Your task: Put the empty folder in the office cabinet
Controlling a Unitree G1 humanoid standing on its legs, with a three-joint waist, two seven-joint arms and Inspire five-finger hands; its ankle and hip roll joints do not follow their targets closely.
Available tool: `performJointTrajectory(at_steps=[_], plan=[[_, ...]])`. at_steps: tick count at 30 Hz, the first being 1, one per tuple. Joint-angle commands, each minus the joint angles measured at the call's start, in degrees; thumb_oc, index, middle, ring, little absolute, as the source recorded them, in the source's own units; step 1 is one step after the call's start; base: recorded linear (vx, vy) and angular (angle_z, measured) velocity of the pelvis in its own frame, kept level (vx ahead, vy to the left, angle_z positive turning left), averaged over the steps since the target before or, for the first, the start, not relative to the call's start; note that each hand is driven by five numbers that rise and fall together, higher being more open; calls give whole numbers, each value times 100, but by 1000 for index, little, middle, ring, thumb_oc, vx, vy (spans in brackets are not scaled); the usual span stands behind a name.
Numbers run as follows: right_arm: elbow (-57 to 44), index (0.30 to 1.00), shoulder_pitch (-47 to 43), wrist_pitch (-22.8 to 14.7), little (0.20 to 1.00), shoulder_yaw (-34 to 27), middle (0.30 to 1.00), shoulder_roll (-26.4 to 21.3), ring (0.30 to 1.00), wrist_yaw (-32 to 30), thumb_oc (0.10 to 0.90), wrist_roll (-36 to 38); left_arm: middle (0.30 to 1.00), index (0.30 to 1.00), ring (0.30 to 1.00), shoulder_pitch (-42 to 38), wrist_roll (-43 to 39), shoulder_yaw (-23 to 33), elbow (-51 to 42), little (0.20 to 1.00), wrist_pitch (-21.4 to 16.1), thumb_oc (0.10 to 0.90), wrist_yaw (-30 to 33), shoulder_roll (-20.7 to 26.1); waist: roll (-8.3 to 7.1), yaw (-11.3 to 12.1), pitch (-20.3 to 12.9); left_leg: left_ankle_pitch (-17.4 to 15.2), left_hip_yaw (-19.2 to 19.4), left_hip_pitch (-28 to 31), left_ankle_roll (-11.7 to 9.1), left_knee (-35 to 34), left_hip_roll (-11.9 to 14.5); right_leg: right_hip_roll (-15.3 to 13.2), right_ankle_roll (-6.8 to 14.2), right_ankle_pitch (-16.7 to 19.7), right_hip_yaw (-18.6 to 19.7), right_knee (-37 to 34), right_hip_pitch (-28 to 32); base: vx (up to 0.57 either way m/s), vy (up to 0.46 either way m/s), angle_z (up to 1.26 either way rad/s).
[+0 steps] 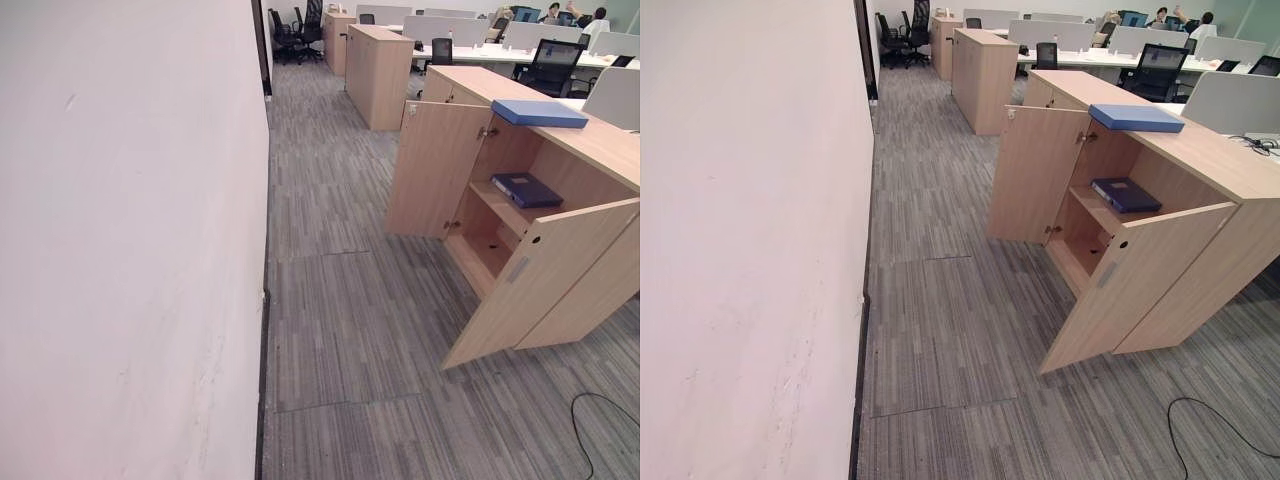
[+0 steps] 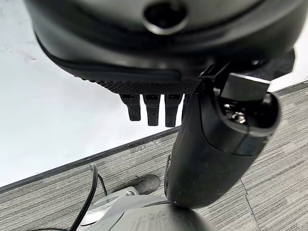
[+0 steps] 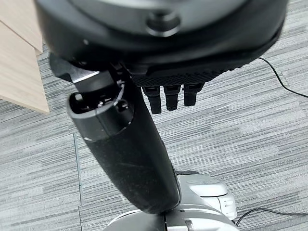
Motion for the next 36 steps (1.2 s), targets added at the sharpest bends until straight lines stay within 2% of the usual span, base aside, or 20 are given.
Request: performJointTrajectory(at_steps=[1,7,11,22,26,32,34,36], plan=[[233,900,-299,-159,900,-199,900,33,900,-78,800,328,900,900,900,-135,163,71,595,900,55,800,12,-18,-101,-98,-10,-769,-326,42,-50,-42,-394,117,508,-399,31,44,118,0,0,0],[-44,900,-175,-393,900,-536,900,120,900,-196,800,1019,900,900,900,-78,117,132,630,900,77,800,64,-38,-79,-157,-21,-788,-306,58,-52,-42,-392,120,511,-399,55,44,129,0,0,0],[-220,900,-62,-500,900,-632,900,159,900,-342,800,1174,900,900,900,-64,110,133,645,900,88,800,87,-43,-56,-202,-13,-802,-296,67,-54,-42,-397,116,514,-394,50,44,138,0,0,0],[-430,900,99,-397,900,-285,900,80,900,-264,800,683,900,900,900,-58,251,134,696,900,106,800,41,44,-27,-272,145,-816,-265,79,-27,-42,-393,128,477,-404,72,44,140,23,-15,-2],[-422,900,92,-388,900,-268,900,60,900,-217,800,722,900,900,900,-116,271,90,687,900,100,800,28,83,-19,-309,197,-804,-253,47,-18,-42,-387,141,440,-386,90,44,87,48,-36,-4],[-410,900,52,-418,900,-341,900,-20,900,-83,800,989,900,900,900,-61,242,41,506,900,-6,800,12,342,32,-311,428,-715,-214,3,0,-42,-272,230,274,-601,121,551,-284,44,-60,-1],[-459,900,34,-438,900,-337,900,-33,900,-62,800,1030,900,900,900,-97,186,62,474,900,-37,800,16,429,-32,-308,562,-861,-124,-243,-29,436,-210,227,206,-720,143,792,-430,-5,-88,-1],[-497,900,58,-460,900,-318,900,-36,900,-35,800,1016,900,900,900,-118,104,90,479,900,-66,800,17,473,-127,-307,668,-1098,48,-580,-139,1258,-187,196,133,-786,150,885,-431,29,-116,2]])
